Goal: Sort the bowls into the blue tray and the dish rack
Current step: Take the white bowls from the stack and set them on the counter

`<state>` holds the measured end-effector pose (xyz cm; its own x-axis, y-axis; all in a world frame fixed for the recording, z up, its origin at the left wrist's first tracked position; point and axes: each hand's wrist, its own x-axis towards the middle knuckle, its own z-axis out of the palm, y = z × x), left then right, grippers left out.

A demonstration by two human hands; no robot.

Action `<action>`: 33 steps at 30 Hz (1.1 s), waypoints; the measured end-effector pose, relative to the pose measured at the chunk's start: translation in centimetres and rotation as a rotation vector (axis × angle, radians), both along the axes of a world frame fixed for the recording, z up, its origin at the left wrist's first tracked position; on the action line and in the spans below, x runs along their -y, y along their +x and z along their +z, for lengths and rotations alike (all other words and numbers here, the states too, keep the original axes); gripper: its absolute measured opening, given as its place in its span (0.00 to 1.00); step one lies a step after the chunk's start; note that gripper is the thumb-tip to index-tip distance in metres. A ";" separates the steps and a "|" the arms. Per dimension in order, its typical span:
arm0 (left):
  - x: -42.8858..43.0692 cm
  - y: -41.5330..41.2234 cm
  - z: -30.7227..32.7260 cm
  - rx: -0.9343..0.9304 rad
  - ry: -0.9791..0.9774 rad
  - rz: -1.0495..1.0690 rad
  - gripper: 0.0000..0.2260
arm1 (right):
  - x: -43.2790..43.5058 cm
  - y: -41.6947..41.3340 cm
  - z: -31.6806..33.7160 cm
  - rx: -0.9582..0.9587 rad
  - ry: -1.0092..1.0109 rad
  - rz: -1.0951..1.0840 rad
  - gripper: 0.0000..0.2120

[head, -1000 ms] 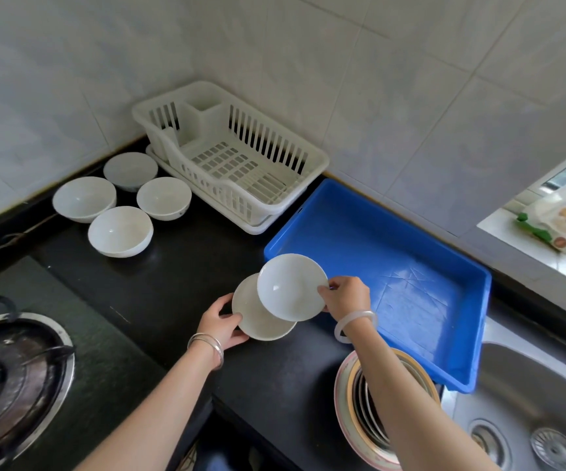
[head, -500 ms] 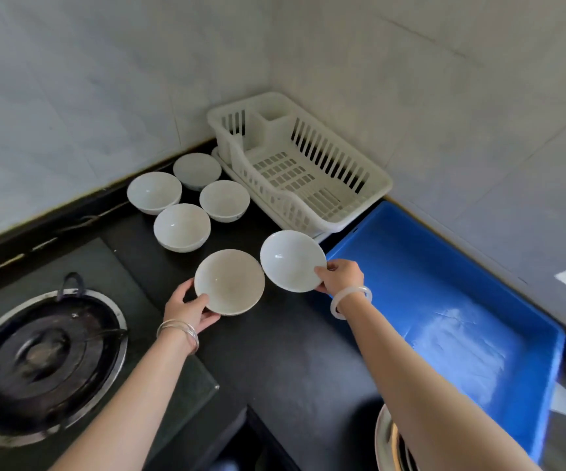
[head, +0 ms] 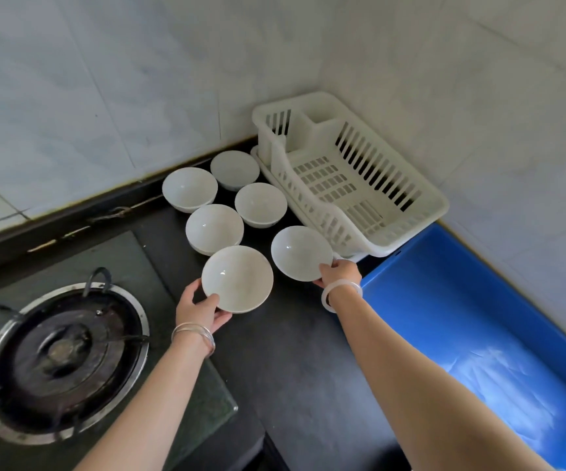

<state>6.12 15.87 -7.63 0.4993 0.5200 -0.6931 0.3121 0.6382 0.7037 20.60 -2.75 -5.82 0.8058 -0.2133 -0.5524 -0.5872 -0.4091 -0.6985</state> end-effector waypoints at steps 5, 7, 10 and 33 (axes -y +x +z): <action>0.4 0.2 0.3 0.007 -0.027 0.034 0.22 | -0.5 0.2 -1.2 0.003 -0.002 -0.016 0.08; 0.6 0.2 0.4 0.007 -0.033 0.042 0.22 | -0.4 0.1 -1.7 0.002 0.017 -0.037 0.08; 1.0 0.0 0.6 0.010 -0.049 0.064 0.23 | -0.3 0.0 -2.0 -0.032 0.100 -0.072 0.03; 2.8 -0.7 0.7 0.051 -0.070 0.190 0.12 | -2.0 -0.3 -1.9 -0.119 0.444 -0.188 0.14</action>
<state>5.44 13.04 -6.91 0.4320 0.5593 -0.7075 0.1466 0.7305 0.6670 20.28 -0.73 -7.67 0.7021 -0.0720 -0.7084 -0.7081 0.0333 -0.7053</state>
